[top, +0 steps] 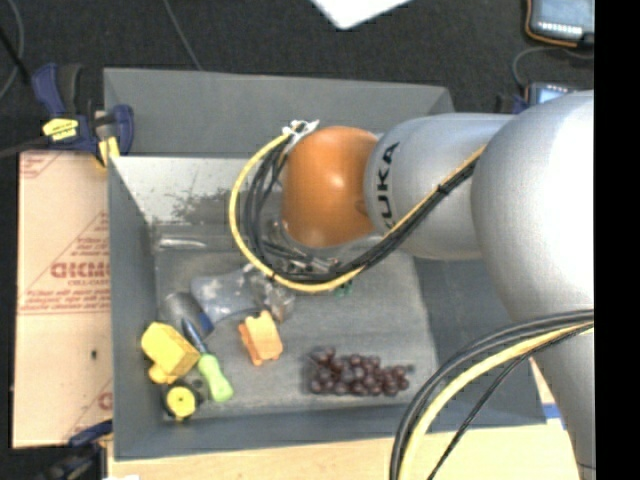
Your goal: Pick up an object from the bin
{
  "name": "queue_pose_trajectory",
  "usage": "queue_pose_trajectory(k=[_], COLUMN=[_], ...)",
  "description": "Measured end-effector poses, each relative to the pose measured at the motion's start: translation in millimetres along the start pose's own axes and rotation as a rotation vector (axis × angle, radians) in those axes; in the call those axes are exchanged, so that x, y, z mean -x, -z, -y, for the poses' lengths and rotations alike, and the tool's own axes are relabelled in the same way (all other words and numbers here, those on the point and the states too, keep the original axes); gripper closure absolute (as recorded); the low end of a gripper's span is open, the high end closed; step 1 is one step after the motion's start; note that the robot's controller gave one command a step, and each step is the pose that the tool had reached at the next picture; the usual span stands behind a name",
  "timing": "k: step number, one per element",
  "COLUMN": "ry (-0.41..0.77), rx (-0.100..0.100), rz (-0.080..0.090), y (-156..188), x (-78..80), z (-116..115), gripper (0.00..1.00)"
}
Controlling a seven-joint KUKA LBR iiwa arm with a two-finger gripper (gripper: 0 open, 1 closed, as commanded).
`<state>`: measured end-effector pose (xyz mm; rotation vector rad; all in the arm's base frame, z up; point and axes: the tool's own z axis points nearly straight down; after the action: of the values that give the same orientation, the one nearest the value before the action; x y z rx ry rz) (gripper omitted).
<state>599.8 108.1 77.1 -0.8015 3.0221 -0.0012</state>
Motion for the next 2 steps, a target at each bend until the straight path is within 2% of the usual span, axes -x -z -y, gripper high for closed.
queue_pose_trajectory(k=[1, 2], ry=[-0.001, 0.013], rx=[0.0, 0.003], rz=[0.0, -0.007], y=[0, 39], x=[0.0, -13.2], z=[0, 14], gripper=[1.0, 1.0])
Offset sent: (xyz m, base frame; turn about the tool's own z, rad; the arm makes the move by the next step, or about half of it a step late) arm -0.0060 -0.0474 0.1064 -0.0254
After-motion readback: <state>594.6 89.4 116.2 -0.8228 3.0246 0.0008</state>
